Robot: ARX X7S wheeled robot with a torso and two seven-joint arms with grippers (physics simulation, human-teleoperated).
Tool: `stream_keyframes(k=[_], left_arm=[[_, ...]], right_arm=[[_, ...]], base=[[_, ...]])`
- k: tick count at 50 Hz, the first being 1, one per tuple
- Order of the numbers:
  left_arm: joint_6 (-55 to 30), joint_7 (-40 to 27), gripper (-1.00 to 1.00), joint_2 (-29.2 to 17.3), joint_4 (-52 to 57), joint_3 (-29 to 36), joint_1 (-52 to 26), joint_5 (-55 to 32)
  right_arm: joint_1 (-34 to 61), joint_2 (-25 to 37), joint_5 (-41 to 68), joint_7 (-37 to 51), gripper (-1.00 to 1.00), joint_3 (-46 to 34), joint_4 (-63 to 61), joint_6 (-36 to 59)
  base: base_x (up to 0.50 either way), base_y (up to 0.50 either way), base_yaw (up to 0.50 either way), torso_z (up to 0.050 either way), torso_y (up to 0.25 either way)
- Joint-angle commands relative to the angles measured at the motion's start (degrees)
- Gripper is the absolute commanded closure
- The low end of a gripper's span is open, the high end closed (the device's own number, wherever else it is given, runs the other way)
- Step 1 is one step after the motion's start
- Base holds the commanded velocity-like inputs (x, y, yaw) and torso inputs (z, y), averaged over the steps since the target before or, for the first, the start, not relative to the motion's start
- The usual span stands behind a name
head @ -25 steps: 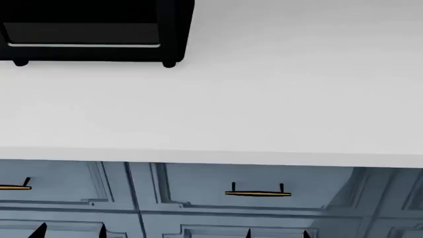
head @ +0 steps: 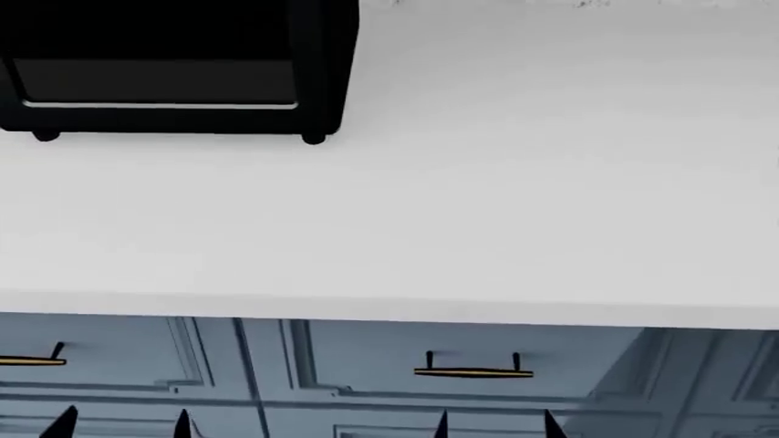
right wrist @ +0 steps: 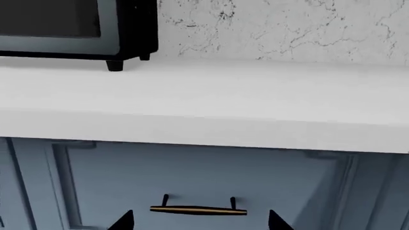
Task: Turn on the toaster oven by setting the timer.
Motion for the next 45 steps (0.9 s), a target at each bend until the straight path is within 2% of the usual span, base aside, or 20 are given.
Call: stream_keyframes(k=[1, 11, 21, 26, 31, 37, 45], left_arm=[[-1.15, -0.02, -1.00, -1.06, 0.91, 0.69, 0.08, -3.58], [0.33, -0.06, -1.00, -2.17, 0.91, 2.34, 0.51, -3.13], [-3.66, -1.12, -1.00, -3.05, 7.73, 2.49, 1.64, -6.01], [-11.36, -2.65, -1.00, -4.67, 15.24, 1.12, -1.06, -9.10], [-24.33, -4.81, -1.00, -7.71, 27.45, -0.84, -5.52, -14.51], [-40.86, -8.54, -1.00, -10.77, 35.98, -6.03, -15.84, -24.04], [-50.09, -9.60, -1.00, -12.47, 34.51, -7.66, -26.37, -29.79]], right_arm=[[1.38, 0.93, 0.25, 1.59, -1.00, -2.11, 0.73, 0.77], [1.27, 1.64, 1.30, 2.36, -1.00, -2.89, 0.40, 0.67], [1.34, 2.70, 1.18, 3.20, -1.00, -3.97, -3.20, 2.45], [2.12, 4.31, 1.27, 3.26, -1.00, -4.07, -16.68, 11.51], [6.98, 5.93, 1.97, 3.39, -1.00, -2.52, -27.89, 23.38], [13.73, 7.23, 1.97, 2.89, -1.00, -2.41, -30.76, 30.78], [22.72, 8.22, 2.57, 1.70, -1.00, -2.41, -29.49, 37.17]], base=[[0.00, 0.00, 0.00, 0.050, 0.000], [0.00, 0.00, 0.00, 0.050, 0.000], [0.00, 0.00, 0.00, 0.050, 0.000], [0.00, 0.00, 0.00, 0.018, 0.000], [0.00, 0.00, 0.00, 0.000, 0.000], [0.00, 0.00, 0.00, 0.000, 0.000], [0.00, 0.00, 0.00, 0.000, 0.000]])
